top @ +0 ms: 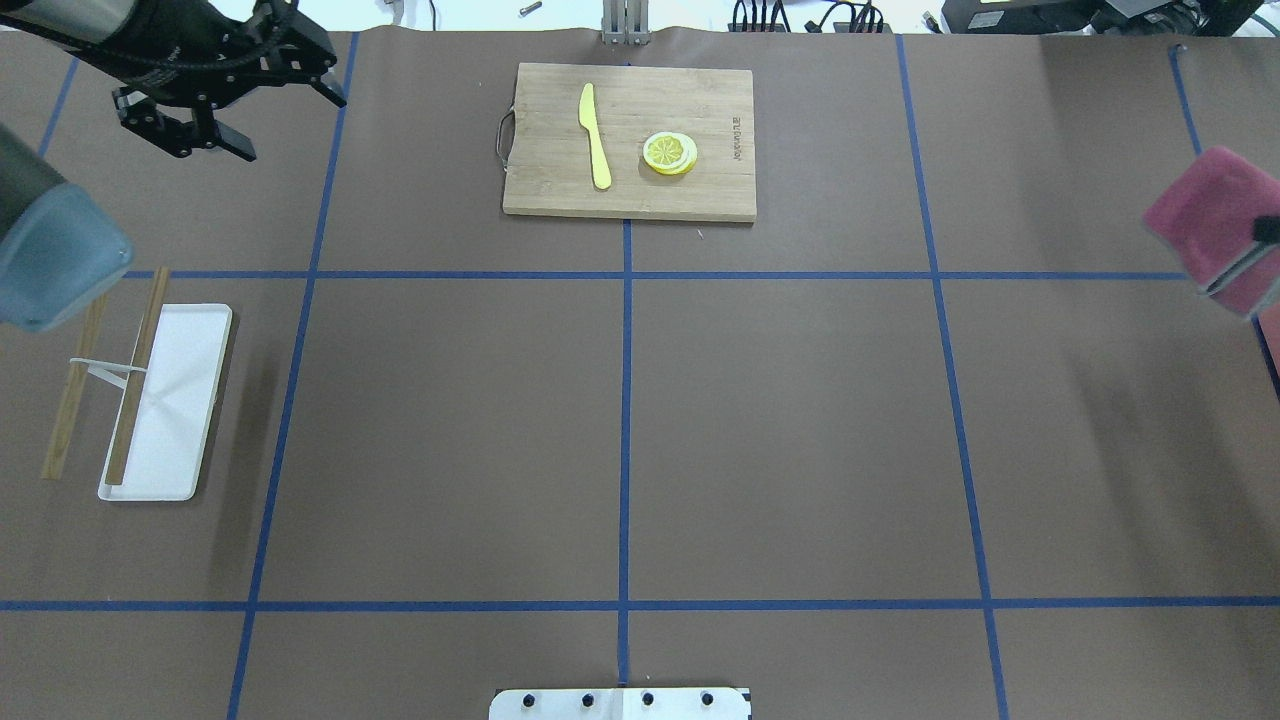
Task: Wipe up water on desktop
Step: 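Open the left gripper and withdraw it while the right gripper holds the cloth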
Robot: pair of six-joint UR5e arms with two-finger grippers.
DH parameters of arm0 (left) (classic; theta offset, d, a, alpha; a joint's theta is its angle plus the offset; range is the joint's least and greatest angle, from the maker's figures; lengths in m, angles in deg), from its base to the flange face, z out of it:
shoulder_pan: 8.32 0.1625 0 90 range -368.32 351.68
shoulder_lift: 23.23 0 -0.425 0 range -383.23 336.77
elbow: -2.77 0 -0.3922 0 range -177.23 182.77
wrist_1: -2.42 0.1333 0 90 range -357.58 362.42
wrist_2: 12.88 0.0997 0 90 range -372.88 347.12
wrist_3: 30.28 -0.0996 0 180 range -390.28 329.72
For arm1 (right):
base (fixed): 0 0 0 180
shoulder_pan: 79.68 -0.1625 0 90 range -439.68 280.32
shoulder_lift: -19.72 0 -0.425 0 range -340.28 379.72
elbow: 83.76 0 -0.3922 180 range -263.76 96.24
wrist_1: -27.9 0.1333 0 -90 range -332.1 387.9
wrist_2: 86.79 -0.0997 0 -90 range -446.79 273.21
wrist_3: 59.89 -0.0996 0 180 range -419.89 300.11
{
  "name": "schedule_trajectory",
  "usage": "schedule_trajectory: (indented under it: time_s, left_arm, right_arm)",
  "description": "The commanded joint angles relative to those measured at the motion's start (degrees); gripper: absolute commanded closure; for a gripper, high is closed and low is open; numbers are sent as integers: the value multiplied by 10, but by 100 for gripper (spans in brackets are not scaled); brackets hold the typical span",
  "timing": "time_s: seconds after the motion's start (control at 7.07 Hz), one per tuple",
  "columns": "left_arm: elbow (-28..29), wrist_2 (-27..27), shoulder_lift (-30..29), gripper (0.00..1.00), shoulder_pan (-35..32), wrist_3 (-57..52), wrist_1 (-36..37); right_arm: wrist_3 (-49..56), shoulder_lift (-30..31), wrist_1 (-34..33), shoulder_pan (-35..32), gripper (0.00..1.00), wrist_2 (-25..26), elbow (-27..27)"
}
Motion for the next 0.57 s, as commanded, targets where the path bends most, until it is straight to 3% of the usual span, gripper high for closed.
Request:
schedule_trajectory:
  time_s: [0.0, 0.14, 0.42]
  left_arm:
    - [-1, -57, 65, 3, -64, -91, 0]
    - [-2, -59, 102, 3, -92, -159, 0]
    - [-10, -60, 152, 3, -123, -234, 0]
  right_arm:
    - [84, 14, -7, -142, 100, -87, 74]
    - [154, 21, -25, -185, 100, -110, 109]
    - [218, 77, -34, -203, 100, -99, 123]
